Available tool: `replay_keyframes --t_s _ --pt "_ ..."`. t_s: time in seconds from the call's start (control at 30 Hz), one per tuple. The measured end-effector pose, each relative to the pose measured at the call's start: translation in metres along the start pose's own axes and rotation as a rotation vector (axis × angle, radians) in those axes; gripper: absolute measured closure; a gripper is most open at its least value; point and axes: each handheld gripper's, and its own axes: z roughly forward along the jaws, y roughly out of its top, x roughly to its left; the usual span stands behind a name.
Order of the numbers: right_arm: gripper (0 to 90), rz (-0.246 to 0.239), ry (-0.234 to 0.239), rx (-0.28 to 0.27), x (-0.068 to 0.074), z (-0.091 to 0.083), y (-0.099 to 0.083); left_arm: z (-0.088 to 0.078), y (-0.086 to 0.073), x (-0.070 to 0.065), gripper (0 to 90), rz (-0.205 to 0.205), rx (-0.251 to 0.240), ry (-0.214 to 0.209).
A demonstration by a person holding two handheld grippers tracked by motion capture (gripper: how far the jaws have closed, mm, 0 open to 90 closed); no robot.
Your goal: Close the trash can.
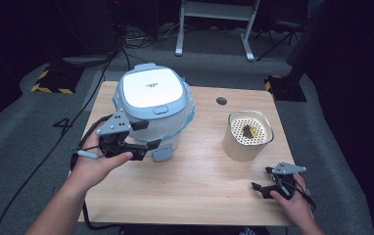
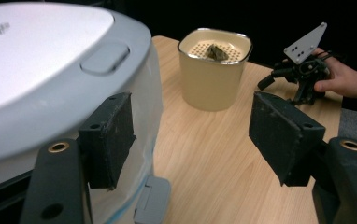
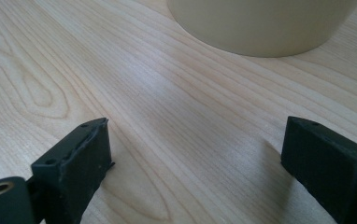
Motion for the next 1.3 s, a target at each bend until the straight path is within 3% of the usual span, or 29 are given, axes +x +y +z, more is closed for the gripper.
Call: replay_keyframes --t_s 0.13,0.3,0.63,0.77,1.03,1.17,1.3 --pt "8.5 -0.001 0.001 -0.001 0.000 0.000 0.000 0.007 -0.018 -0.002 29.5 -0.001 0.015 0.015" --pt "8.4 -0.002 0.001 -0.001 0.000 0.000 0.000 0.017 -0.043 -0.004 28.9 -0.054 0.014 -0.002" --pt "8.5 -0.002 0.001 -0.001 0.000 0.000 0.000 0.035 -0.093 -0.002 26.8 -0.109 0.062 0.034" --pt "8.4 -0.002 0.001 0.000 0.000 0.000 0.000 0.043 -0.111 -0.001 25.1 -0.142 0.090 0.033" --pt "8.4 -0.002 0.001 0.000 0.000 0.000 0.000 0.057 -0.143 0.003 23.8 -0.185 0.142 0.082" --pt "8.5 -0.002 0.001 -0.001 0.000 0.000 0.000 0.061 -0.154 0.005 23.2 -0.171 0.208 0.129" --pt "8.5 -0.001 0.001 -0.001 0.000 0.000 0.000 0.065 -0.163 0.006 21.7 -0.189 0.240 0.136"
